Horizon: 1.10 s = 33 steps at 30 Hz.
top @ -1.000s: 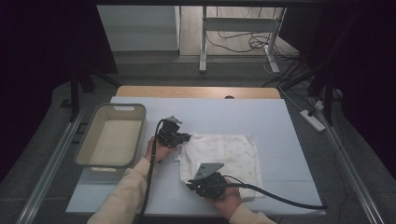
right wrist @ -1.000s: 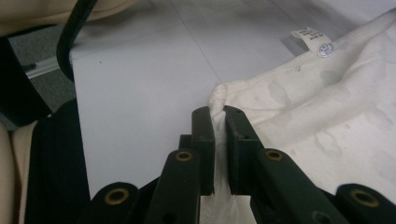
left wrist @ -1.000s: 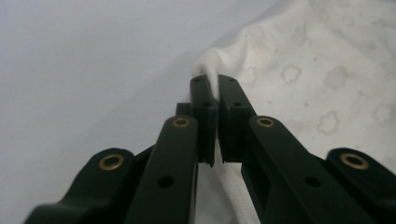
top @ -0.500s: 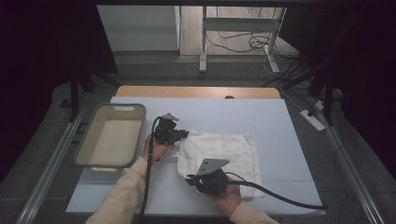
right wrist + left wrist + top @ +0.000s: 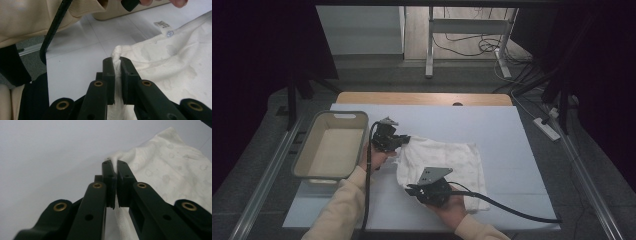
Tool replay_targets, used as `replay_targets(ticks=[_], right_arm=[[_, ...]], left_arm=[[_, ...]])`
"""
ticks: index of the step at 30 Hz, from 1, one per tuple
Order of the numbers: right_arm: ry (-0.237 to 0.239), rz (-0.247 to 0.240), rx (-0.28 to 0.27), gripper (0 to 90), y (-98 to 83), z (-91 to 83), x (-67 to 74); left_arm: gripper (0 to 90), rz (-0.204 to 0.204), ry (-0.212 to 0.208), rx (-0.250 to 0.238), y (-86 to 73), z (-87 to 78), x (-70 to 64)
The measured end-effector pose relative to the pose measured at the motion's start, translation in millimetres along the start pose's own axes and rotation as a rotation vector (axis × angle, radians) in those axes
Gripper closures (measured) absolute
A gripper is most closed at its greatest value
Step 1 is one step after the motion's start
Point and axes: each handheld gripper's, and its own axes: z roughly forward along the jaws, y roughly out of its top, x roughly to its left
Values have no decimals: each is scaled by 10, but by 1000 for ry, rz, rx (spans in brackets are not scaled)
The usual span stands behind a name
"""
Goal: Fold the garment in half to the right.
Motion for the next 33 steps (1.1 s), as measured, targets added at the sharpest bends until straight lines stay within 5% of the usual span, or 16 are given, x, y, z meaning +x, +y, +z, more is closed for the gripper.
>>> replay_targets(ticks=[33], right_arm=[[9,-56,-49,832,320,74,14]], left_arm=[[857,-33,1,-54,73,-337,129]])
